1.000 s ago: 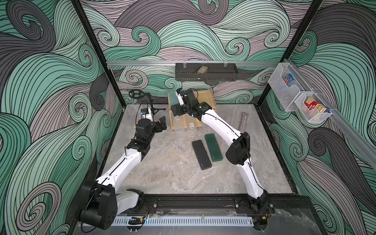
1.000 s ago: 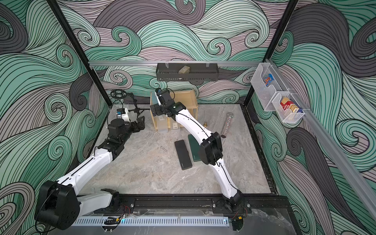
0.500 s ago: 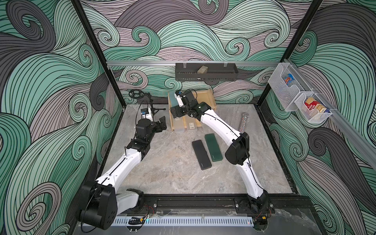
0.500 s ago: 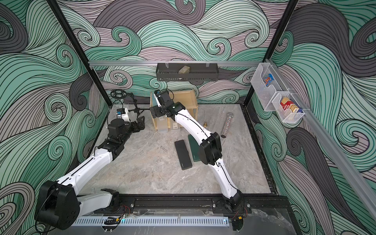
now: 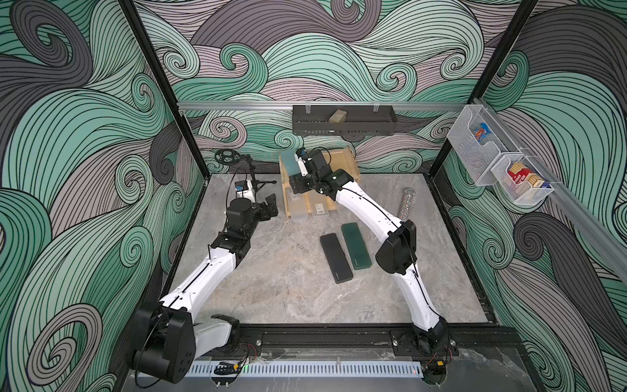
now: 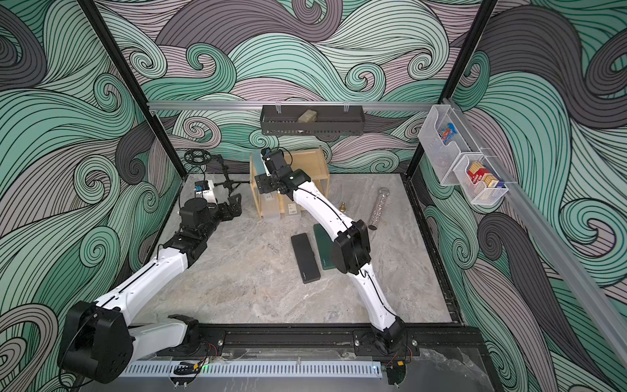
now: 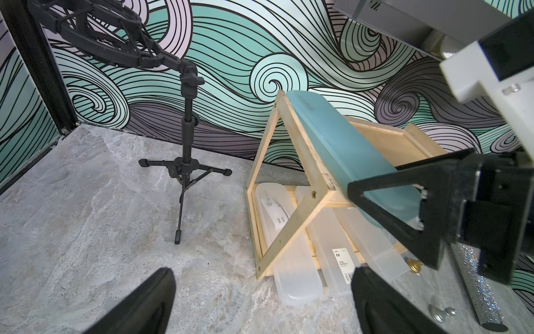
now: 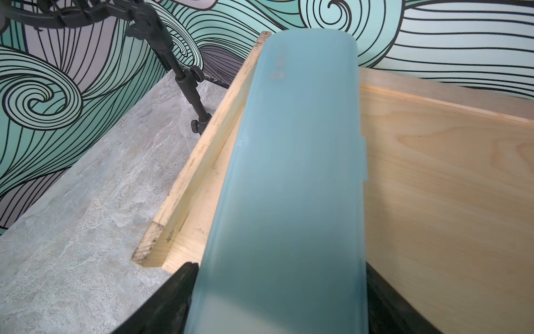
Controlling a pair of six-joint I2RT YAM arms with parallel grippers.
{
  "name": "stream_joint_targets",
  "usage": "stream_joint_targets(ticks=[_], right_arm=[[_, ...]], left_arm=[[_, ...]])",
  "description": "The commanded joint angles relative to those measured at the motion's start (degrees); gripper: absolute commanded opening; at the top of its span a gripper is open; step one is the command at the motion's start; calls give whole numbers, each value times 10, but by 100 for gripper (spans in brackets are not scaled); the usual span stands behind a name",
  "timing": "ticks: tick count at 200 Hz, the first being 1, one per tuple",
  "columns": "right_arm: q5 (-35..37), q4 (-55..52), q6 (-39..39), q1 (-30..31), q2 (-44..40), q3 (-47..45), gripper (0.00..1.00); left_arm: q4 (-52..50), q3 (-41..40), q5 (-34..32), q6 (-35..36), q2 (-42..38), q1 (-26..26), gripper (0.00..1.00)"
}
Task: Remove the pencil cases from the shelf
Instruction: Pick up the pencil case from the shelf, then place the pencil case at the center of the board.
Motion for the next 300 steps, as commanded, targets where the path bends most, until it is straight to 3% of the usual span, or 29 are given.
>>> stream_joint_targets(ticks=[1, 50, 85, 132, 180, 227, 300], right_arm=[[4, -11, -6, 5, -42, -18, 79], [15, -11, -11, 9, -142, -74, 79], [9, -11, -8, 20, -248, -194, 79], [19, 39, 42, 60, -505, -512, 80], [7, 47, 183, 146, -725, -784, 78], [6, 127, 249, 201, -718, -913, 79], [-4, 208, 222, 201, -564, -897, 81]], left_arm=[[6, -4, 6, -2, -9, 3, 98], [4, 0, 8, -5, -13, 3, 98], [-2, 5, 11, -8, -25, 2, 98], [-18, 16, 15, -12, -42, 3, 98], [-36, 21, 21, -14, -63, 2, 99], [-36, 17, 48, -17, -55, 2, 99], [-33, 4, 41, -10, -49, 2, 98]])
